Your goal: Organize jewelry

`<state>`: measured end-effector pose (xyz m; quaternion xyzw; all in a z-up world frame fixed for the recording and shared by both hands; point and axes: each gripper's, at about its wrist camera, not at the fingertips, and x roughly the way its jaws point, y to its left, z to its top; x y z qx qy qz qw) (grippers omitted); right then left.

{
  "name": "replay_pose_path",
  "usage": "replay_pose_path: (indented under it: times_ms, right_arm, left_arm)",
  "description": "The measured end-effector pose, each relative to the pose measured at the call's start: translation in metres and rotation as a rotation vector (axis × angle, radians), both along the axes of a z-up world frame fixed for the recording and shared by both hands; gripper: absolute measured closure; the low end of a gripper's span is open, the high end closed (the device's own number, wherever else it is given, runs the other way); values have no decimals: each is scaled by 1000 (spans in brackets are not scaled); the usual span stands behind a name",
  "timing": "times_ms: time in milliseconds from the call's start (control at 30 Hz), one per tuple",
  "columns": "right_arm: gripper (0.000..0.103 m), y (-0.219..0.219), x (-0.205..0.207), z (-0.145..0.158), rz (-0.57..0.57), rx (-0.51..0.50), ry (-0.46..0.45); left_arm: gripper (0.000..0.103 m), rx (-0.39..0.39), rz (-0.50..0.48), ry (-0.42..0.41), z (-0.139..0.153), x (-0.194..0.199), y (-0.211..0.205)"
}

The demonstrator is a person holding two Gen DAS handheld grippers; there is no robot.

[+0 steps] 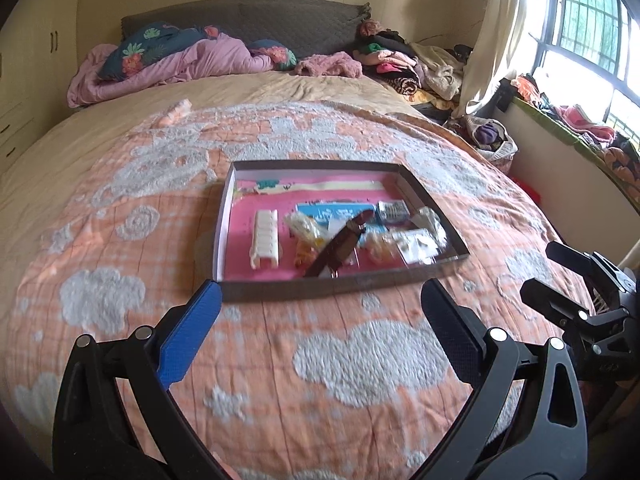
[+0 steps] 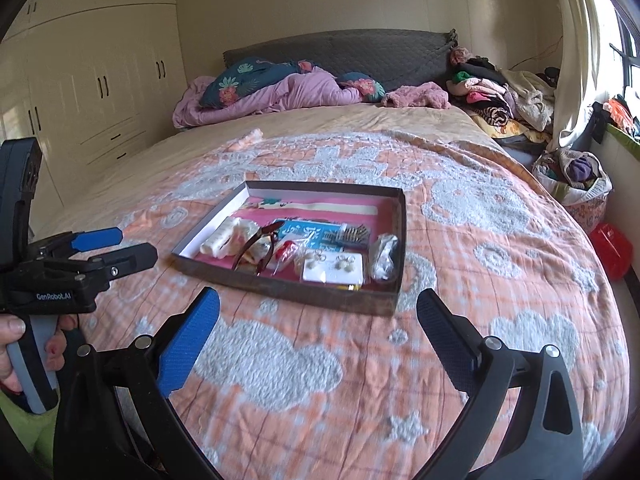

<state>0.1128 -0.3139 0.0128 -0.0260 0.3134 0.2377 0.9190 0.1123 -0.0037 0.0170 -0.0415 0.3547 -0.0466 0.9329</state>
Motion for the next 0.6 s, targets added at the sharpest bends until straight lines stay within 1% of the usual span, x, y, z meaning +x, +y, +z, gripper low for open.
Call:
replay_pose_path:
  times_ms: [300,600]
  right_arm:
    - [5,-2,-19,0,9,18,12]
    - [5,3,-27,-4,18,16,33]
  left_arm:
    - [10,-2,17,14,-10,-24,-1]
    - [10,-9,18,8,-8,-30,-1]
